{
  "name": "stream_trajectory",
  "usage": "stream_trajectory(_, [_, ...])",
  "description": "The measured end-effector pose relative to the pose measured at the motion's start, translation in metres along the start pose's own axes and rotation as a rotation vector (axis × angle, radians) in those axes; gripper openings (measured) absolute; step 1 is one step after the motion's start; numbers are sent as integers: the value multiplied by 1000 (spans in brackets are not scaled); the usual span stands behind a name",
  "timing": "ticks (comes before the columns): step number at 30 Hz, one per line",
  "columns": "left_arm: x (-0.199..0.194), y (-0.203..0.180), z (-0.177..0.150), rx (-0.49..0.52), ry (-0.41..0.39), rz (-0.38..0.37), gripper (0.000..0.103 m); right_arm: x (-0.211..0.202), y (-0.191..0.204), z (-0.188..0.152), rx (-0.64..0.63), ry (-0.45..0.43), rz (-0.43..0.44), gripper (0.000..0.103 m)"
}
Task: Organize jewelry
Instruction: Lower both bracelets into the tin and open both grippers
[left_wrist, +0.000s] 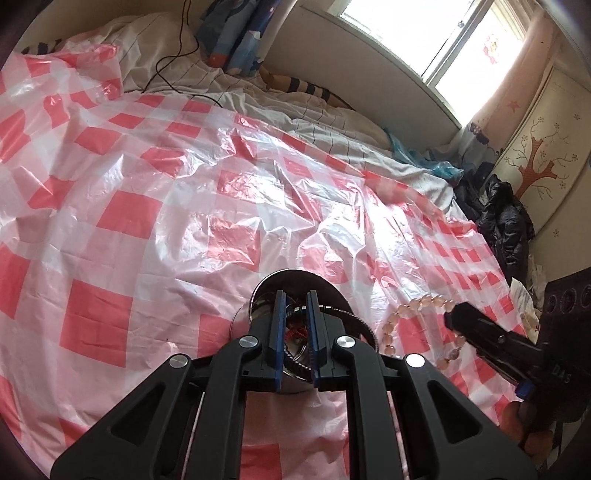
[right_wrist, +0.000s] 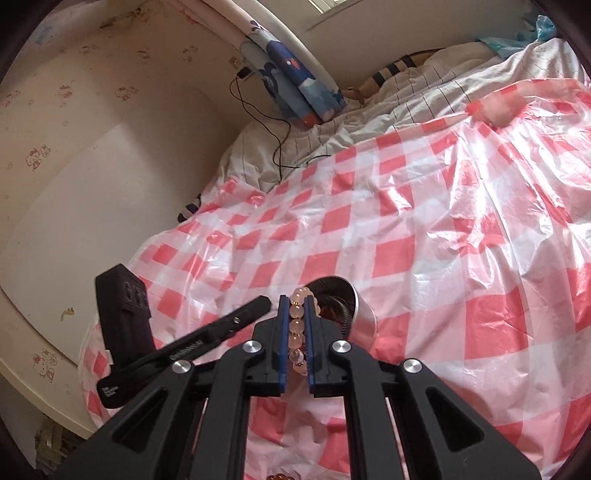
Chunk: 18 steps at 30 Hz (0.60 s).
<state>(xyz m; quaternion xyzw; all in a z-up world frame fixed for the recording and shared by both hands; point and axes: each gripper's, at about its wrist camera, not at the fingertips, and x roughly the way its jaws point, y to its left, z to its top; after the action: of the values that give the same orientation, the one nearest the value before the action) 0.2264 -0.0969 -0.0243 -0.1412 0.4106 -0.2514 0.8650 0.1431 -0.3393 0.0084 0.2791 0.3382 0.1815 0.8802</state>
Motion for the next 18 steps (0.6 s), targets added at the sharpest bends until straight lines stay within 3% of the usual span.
stream_trajectory(3, [5, 6, -2, -31, 19, 21, 9, 14, 5, 3, -3, 5, 10, 8])
stream_trajectory(9, [-20, 12, 5, -53, -57, 38, 16, 36, 15, 6, 0, 20, 49, 9])
stream_trajectory(11, [-25, 16, 6, -71, -64, 44, 19, 45, 12, 2, -8, 54, -34, 9])
stream_trajectory(13, [-30, 18, 7, -74, -56, 55, 21, 48, 0, -4, 16, 60, -123, 34])
stream_trajectory(14, [-32, 17, 6, -67, -51, 59, 23, 45, -5, -5, 34, 50, -144, 40])
stream_trajectory(18, [-39, 4, -8, 24, 14, 61, 32, 25, -12, -1, 52, 34, -158, 41])
